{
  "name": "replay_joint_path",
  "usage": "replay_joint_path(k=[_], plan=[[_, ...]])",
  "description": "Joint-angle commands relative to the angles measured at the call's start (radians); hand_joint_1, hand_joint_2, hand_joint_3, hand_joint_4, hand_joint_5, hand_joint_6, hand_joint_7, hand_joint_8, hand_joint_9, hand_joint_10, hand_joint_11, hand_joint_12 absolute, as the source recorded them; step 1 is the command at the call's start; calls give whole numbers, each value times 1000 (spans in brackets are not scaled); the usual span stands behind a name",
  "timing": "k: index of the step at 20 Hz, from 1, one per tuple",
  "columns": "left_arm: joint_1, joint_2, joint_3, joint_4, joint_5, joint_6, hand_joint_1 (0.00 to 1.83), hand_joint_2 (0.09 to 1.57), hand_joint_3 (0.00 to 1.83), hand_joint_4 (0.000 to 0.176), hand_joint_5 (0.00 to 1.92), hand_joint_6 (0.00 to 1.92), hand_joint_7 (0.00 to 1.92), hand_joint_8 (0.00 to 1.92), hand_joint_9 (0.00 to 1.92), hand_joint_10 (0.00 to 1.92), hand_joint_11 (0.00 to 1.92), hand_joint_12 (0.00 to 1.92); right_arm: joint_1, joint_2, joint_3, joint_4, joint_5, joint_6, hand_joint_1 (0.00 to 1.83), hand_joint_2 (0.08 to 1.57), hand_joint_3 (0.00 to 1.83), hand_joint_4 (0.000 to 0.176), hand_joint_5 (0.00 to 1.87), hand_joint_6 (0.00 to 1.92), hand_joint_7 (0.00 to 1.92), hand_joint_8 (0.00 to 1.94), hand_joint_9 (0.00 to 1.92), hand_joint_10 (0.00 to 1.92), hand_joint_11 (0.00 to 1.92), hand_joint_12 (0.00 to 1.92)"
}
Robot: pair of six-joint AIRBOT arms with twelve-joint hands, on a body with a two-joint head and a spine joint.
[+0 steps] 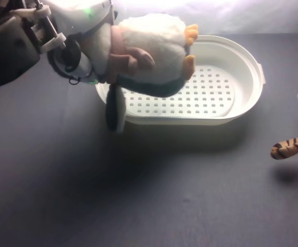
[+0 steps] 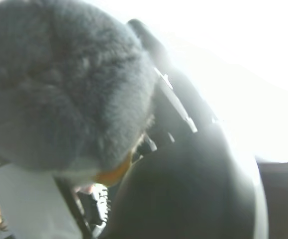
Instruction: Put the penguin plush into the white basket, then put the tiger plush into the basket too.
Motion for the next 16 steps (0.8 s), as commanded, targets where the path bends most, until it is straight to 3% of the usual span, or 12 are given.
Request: replay_joint_path(k=[1,4,6,8,9,10,11,12,13,16], plan=[[-20,-6,10,1,-116,45,1305,1011,1,0,1367,3,1259,730,1350,171,786,1353,1,-1,4,16,125,5,1104,1322,0,0,639,3,596,2,581,3,523,128],[-12,-39,45,-80,-96,122,1307,1005,1,0,1374,8,1272,704,1337,172,833,1253,1,-2,5,17,121,5,1060,1332,4,0,633,0,588,1,568,0,509,114],[3,-56,66,-112,-95,126,1308,999,0,0,1383,8,1291,660,1330,116,851,1087,1,-2,6,17,121,5,1057,1329,1,0,638,3,590,2,565,1,516,116],[14,-65,78,-132,-94,126,1298,999,0,0,1396,10,1277,665,1313,75,825,1088,1,-2,6,17,122,5,1054,1329,1,0,637,2,592,2,578,6,545,127],[17,-68,81,-135,-91,126,1269,1006,7,0,1281,336,1243,634,1132,46,685,978,1,-3,5,17,122,6,1052,1332,2,0,646,5,615,10,606,16,582,142],[21,-72,83,-136,-89,126,1269,1006,7,0,1281,336,1243,634,1132,46,685,978,0,-3,5,17,122,7,1052,1332,2,0,646,5,615,10,606,16,582,142],[25,-74,84,-138,-89,127,1209,1021,3,0,1204,557,1058,243,1048,13,633,886,-1,-3,5,17,122,7,1031,1331,1,0,655,6,625,10,617,15,601,147],[27,-75,85,-140,-89,128,1190,978,0,0,968,201,985,76,972,2,587,852,-1,-4,5,18,122,8,1027,1326,0,0,663,8,636,13,623,15,610,149],[28,-75,85,-145,-89,128,1157,972,0,0,849,54,861,14,783,0,442,788,-1,-4,5,21,123,10,1023,1324,0,0,669,9,640,12,629,16,615,150],[37,-75,83,-152,-91,128,1089,957,0,3,595,0,539,0,445,0,184,658,-5,-3,5,27,128,14,961,1329,1,13,651,1,609,0,575,0,553,119]])
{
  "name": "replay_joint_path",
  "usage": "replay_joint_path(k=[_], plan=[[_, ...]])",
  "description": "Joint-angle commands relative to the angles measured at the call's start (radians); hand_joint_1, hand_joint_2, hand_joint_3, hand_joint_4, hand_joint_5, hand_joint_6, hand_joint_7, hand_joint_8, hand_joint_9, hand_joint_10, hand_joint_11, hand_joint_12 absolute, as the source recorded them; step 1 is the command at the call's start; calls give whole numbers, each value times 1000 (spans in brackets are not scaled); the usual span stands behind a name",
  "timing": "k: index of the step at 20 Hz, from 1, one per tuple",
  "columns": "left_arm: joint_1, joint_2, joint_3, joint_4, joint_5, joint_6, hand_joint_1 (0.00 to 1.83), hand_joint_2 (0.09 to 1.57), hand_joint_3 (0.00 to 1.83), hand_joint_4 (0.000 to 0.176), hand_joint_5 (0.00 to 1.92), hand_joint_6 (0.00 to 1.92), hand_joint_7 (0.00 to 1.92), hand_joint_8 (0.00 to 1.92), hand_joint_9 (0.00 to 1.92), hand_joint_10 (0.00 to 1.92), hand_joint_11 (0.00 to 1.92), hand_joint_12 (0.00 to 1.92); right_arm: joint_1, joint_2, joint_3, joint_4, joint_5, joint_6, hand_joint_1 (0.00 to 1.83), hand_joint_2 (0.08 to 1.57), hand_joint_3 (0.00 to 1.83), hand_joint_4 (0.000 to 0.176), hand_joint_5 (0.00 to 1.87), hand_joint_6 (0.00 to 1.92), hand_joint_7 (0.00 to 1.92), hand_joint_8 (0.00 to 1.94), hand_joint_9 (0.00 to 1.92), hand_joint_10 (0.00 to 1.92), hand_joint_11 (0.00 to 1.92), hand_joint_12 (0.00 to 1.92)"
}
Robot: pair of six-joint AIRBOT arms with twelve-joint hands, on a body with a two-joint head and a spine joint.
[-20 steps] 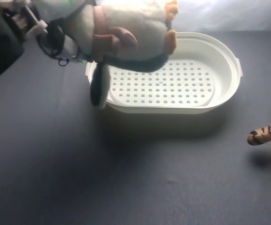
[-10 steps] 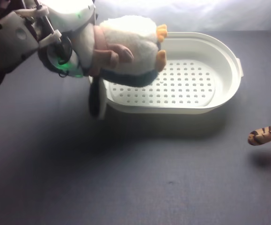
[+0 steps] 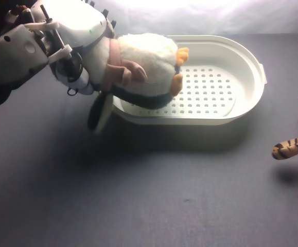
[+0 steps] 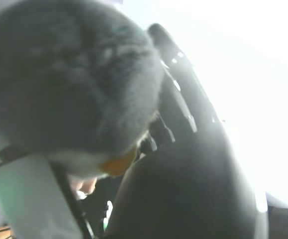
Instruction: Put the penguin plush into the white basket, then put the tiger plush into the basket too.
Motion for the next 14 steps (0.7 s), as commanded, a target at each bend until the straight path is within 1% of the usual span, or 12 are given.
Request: replay_joint_path(k=[1,2,3,4,5,7,8,9,10,11,12,14], plan=[[-7,-2,-2,29,-110,6,1081,955,0,26,540,0,476,0,389,0,147,636,1,-1,5,22,127,7,971,1328,0,12,650,1,608,0,573,0,552,119],[-3,-2,-5,27,-115,6,1075,947,0,50,454,0,369,0,312,0,111,619,-1,-3,5,23,127,7,970,1327,0,13,646,0,605,0,574,0,551,119],[1,-2,-9,26,-120,6,1029,951,2,121,263,0,180,1,141,0,4,566,-3,-5,5,23,127,7,979,1335,3,18,614,0,586,0,556,0,529,111],[8,-2,-15,26,-128,6,1029,951,2,121,263,0,180,1,141,0,4,566,-4,-6,5,23,127,7,979,1335,3,18,614,0,586,0,556,0,529,111],[14,0,-20,26,-133,6,1000,949,0,161,168,0,100,0,100,0,0,524,-4,-7,5,23,127,7,987,1337,3,23,597,0,573,0,541,0,513,104],[25,6,-37,35,-148,5,1005,936,0,157,143,0,81,0,95,0,0,550,-4,-7,5,28,128,7,981,1341,4,21,592,0,567,0,520,0,492,96],[29,10,-45,42,-156,-1,940,939,1,174,89,0,44,0,72,0,0,519,-5,-7,5,30,129,7,954,1347,5,0,586,0,561,0,511,1,476,88],[37,16,-58,57,-172,-23,916,948,2,176,60,0,18,0,51,0,0,466,-5,-7,5,32,130,7,934,1353,5,4,578,0,553,0,500,0,465,82],[49,24,-70,86,-192,-71,888,942,0,176,16,3,3,0,9,0,0,376,-6,-7,5,32,131,7,916,1358,5,8,568,0,547,0,499,0,459,78],[69,38,-83,135,-222,-179,885,916,0,176,2,0,0,0,1,0,0,275,-6,-7,5,32,133,7,914,1358,4,3,561,0,535,0,490,0,455,76],[85,48,-91,173,-247,-259,890,885,0,176,0,0,0,0,0,0,0,54,-6,-7,5,32,133,7,892,1357,3,11,549,0,523,0,478,0,449,72],[113,71,-116,238,-307,-379,869,872,0,176,0,0,0,0,0,0,0,10,-6,-6,5,28,133,8,888,1354,1,10,546,0,521,0,476,0,451,72]])
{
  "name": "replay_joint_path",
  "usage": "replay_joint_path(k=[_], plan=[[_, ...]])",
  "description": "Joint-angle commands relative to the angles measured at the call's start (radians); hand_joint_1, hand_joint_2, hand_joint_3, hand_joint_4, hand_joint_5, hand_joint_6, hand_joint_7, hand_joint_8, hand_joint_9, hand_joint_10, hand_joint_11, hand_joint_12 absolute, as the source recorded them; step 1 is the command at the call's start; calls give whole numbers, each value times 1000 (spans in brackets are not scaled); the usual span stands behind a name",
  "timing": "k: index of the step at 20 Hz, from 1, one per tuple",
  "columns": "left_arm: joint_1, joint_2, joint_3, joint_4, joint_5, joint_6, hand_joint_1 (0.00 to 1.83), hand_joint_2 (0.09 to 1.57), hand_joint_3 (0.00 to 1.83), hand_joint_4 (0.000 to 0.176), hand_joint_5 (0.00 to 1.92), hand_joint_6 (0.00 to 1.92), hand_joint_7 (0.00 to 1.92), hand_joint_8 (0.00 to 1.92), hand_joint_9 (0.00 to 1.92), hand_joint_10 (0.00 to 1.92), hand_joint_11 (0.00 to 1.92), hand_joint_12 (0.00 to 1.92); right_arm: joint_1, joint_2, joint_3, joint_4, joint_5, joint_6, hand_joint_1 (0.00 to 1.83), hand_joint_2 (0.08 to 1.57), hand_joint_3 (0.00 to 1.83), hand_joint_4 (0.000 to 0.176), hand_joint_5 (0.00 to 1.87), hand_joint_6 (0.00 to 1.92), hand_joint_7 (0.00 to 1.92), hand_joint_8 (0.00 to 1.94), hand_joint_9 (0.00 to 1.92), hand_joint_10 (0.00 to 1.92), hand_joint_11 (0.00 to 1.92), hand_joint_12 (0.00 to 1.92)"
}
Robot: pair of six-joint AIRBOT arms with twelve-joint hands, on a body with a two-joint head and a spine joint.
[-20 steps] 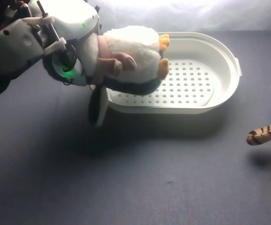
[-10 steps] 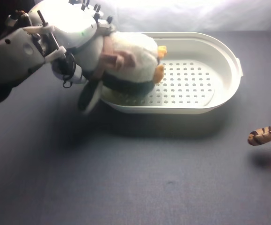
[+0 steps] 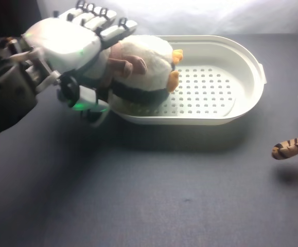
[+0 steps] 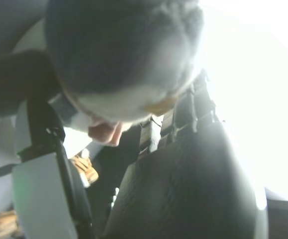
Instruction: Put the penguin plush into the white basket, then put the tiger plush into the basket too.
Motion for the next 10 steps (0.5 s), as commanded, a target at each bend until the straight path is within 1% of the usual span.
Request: replay_joint_path(k=[1,2,3,4,5,6,7,8,9,10], plan=[[-15,11,-18,64,-167,-15,843,865,0,176,0,0,0,0,0,0,0,0,4,5,5,3,130,11,898,1354,1,15,520,0,502,0,449,0,424,60],[-12,22,-36,85,-180,-20,770,821,0,176,0,0,0,0,0,0,90,64,3,9,5,-6,128,14,894,1327,0,41,497,0,476,0,437,0,419,57],[0,55,-90,142,-210,-21,760,797,0,176,0,0,0,0,0,0,17,12,-3,23,1,-30,118,19,876,1251,0,29,462,0,448,0,451,2,458,70],[13,78,-129,178,-236,-21,783,803,0,176,0,0,0,0,0,0,3,2,-7,32,-3,-42,109,19,841,1180,0,35,438,0,442,0,470,4,494,80],[39,109,-179,218,-274,-21,783,803,0,176,0,0,0,0,0,0,3,2,-17,46,-10,-55,95,19,841,1180,0,35,438,0,442,0,470,4,494,80],[68,136,-219,239,-304,-21,815,805,1,176,0,0,0,0,0,0,0,0,-33,56,-16,-60,86,19,879,1120,0,30,423,2,422,0,454,1,489,75],[97,160,-252,254,-327,-21,776,806,2,176,0,0,0,0,0,0,0,0,-54,65,-22,-62,76,19,918,1108,0,49,391,0,397,0,448,0,487,74],[127,181,-283,263,-351,-21,757,805,1,176,0,0,0,0,0,0,0,0,-78,70,-29,-63,65,23,950,1092,0,46,391,2,390,0,451,2,488,75],[160,201,-311,267,-383,-21,811,767,0,176,0,0,0,0,0,0,0,0,-104,74,-35,-63,54,32,994,1047,0,26,406,2,372,0,455,2,494,83],[191,215,-334,266,-412,-21,823,746,0,176,0,0,0,0,0,0,0,0,-132,79,-39,-60,45,42,1026,1023,0,1,420,6,365,0,461,3,495,85]])
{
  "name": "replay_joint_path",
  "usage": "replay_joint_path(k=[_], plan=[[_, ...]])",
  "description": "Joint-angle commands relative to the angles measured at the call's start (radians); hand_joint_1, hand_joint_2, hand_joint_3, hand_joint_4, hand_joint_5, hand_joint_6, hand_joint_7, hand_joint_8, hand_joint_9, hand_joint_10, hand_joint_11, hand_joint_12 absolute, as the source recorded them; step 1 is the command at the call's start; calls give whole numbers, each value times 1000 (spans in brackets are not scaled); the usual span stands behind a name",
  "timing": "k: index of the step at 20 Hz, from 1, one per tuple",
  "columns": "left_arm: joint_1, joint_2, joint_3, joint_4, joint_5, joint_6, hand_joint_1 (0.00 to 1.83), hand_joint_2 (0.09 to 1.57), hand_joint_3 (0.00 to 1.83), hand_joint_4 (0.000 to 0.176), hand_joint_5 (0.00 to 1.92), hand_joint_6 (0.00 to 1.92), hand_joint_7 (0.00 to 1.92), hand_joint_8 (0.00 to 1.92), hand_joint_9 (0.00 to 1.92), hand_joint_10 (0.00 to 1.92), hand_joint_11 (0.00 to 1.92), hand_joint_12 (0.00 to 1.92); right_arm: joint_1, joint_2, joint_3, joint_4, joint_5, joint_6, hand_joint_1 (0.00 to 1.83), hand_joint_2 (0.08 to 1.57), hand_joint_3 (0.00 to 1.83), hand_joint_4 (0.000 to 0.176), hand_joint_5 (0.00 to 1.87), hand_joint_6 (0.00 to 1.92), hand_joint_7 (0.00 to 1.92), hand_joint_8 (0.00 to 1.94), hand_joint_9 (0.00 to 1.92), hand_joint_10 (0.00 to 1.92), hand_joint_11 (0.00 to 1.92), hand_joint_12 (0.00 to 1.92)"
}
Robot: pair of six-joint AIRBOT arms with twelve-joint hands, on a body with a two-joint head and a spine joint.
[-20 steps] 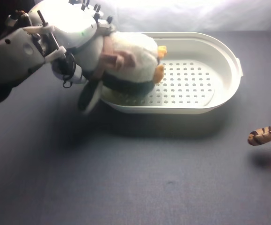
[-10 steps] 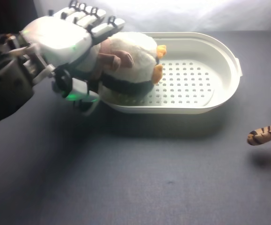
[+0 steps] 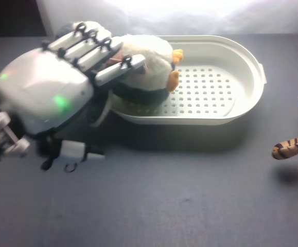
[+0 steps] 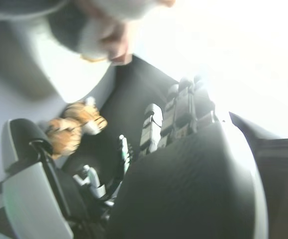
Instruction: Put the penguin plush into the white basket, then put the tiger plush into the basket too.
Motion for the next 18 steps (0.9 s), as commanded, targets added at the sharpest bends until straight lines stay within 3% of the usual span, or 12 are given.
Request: replay_joint_path(k=[1,2,4,5,6,8,10,11,12,15,17,18], plan=[[5,8,-16,30,-160,5,801,743,0,176,0,0,0,0,0,0,0,0,-11,16,-5,37,108,10,1018,1005,0,0,420,5,341,0,446,0,487,84],[24,17,-29,29,-172,4,801,743,0,176,0,0,0,0,0,0,0,0,-33,26,-11,46,105,10,1018,1005,0,0,420,5,341,0,446,0,487,84],[79,34,-67,29,-206,-7,820,693,0,176,0,0,0,0,0,0,0,0,-100,52,-26,77,104,9,855,958,6,58,312,4,298,2,439,0,380,450],[97,36,-76,29,-222,-17,776,696,0,176,0,0,0,0,0,0,0,0,-120,55,-27,90,104,8,867,964,0,43,321,1,302,0,424,2,293,612],[108,37,-81,29,-235,-30,795,682,0,176,0,0,0,0,0,0,0,0,-133,56,-25,106,102,7,881,958,2,43,324,1,297,0,413,2,228,710],[112,33,-82,29,-259,-49,816,682,0,176,0,0,0,0,0,0,0,0,-138,55,-24,127,90,-9,821,964,6,33,321,0,302,3,384,1,172,718],[116,23,-81,23,-274,-50,821,663,0,176,0,0,0,0,0,0,0,0,-137,47,-16,135,60,-36,836,966,5,43,296,0,293,0,376,0,159,718],[118,16,-77,14,-271,-50,875,693,0,176,0,0,0,0,0,0,0,0,-136,43,-14,134,43,-53,874,968,0,59,286,2,294,0,372,0,114,795],[120,5,-69,-1,-258,-50,862,714,0,176,0,0,0,0,0,0,0,0,-129,40,-15,134,32,-67,906,959,0,36,323,16,325,11,415,17,160,835],[129,-3,-65,-17,-253,-50,781,726,0,176,0,0,0,0,0,0,0,0,-122,23,-10,136,-7,-73,946,942,0,29,383,8,412,14,524,31,262,882],[137,-4,-65,-26,-259,-50,753,746,9,176,0,0,0,0,0,0,0,0,-115,7,-9,135,-31,-86,995,941,0,0,437,1,482,3,630,22,357,949],[139,-6,-65,-30,-261,-50,755,762,15,176,0,0,0,0,0,0,0,0,-92,-7,-6,135,-59,-105,1030,949,0,0,450,0,506,2,649,13,370,929]])
